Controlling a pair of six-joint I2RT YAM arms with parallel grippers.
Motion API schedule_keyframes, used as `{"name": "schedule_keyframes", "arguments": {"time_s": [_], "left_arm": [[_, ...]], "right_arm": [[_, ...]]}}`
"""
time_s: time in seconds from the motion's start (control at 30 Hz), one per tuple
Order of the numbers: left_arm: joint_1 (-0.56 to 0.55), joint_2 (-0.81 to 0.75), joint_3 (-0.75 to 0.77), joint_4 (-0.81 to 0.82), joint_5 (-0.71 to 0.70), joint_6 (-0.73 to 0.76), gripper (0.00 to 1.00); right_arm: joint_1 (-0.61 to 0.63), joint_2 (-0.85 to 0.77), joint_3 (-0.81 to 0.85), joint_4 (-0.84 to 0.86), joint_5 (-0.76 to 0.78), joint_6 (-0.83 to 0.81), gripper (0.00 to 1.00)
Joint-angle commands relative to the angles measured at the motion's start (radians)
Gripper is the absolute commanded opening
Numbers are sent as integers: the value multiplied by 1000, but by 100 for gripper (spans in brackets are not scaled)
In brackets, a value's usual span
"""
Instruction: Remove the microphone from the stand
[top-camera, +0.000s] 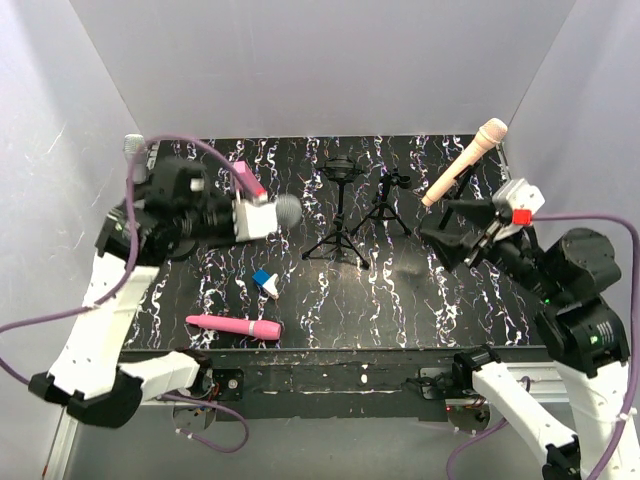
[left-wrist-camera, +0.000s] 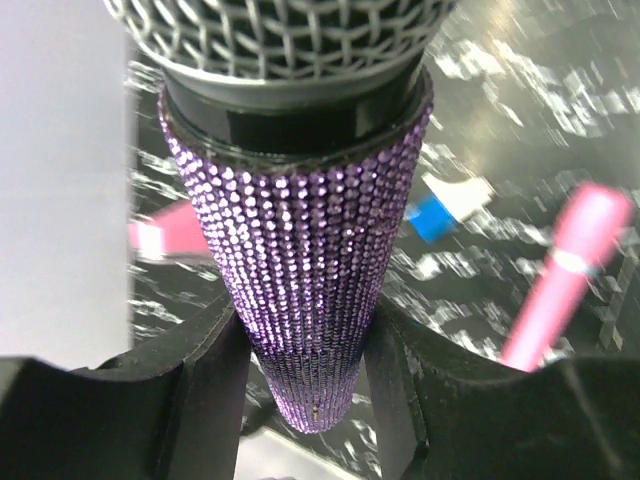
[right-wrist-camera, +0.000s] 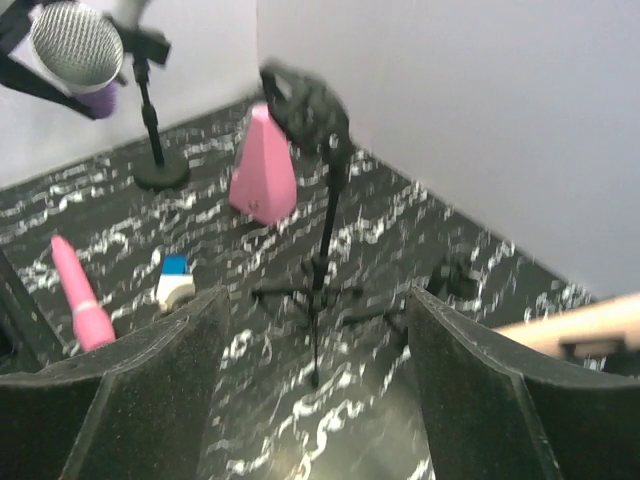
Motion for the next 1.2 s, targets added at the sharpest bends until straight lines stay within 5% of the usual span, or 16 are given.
{"name": "schedule_keyframes", "arguments": {"time_s": [0.0,0.13,0.5,1.1,1.17], "left_arm": [[-3,-167,-353,-360,-71,246,0],[-3,-262,-633,-320,-165,380,0],[-3,-98,-949,16,-203,414,0],[-3,88,-1000,249,-271,366,0],[-1,103,-998,277,-289,362,14]], "right_arm": [[-4,-76,-134,-179,82,-55,76],[-4,-127,-250,-207,16,-164,75],[-4,-43,-297,-233,-81,-150,70],[-4,-9,-314,-210,-82,-139,70],[-4,2,-308,-210,-81,-144,70]]}}
